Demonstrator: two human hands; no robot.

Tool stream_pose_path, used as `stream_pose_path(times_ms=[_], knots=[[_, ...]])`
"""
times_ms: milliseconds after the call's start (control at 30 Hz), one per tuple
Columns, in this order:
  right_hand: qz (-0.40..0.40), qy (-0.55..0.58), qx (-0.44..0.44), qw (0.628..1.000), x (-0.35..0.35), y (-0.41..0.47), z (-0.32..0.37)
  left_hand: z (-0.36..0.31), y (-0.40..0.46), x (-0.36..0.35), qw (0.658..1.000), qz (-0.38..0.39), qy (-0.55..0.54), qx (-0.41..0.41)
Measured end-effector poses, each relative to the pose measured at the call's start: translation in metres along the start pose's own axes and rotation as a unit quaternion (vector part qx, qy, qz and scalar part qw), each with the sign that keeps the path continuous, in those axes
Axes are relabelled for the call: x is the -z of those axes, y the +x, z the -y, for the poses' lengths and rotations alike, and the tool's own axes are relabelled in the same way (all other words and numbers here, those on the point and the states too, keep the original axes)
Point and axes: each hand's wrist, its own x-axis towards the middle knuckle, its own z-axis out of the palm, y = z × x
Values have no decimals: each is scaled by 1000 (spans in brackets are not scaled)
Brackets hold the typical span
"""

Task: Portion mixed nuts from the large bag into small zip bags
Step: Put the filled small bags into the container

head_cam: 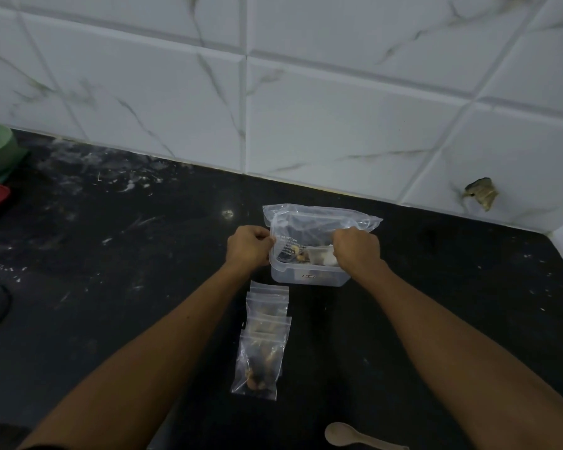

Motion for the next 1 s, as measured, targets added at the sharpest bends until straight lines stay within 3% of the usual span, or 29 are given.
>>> stream_pose_path(times_ms=[133, 300, 633, 833, 900, 1000], knots=[[-22, -19, -41, 999, 5, -6, -7, 0, 0, -1, 1000, -6, -1, -1], [44, -34, -29, 998, 11, -13, -8, 2, -1, -1, 1000, -7, 2, -5], [63, -6, -30, 998, 17, -18, -8, 0, -12, 1, 1000, -8, -7, -1], [-100, 182, -74, 975, 25, -65, 0, 21, -52, 26, 997, -24, 74, -1], [-52, 297, -74, 950, 15, -92, 15, 37, -78, 36, 995, -10, 101, 7], [129, 449, -71, 882, -16, -126, 46, 65, -119, 41, 992, 21, 116, 43]])
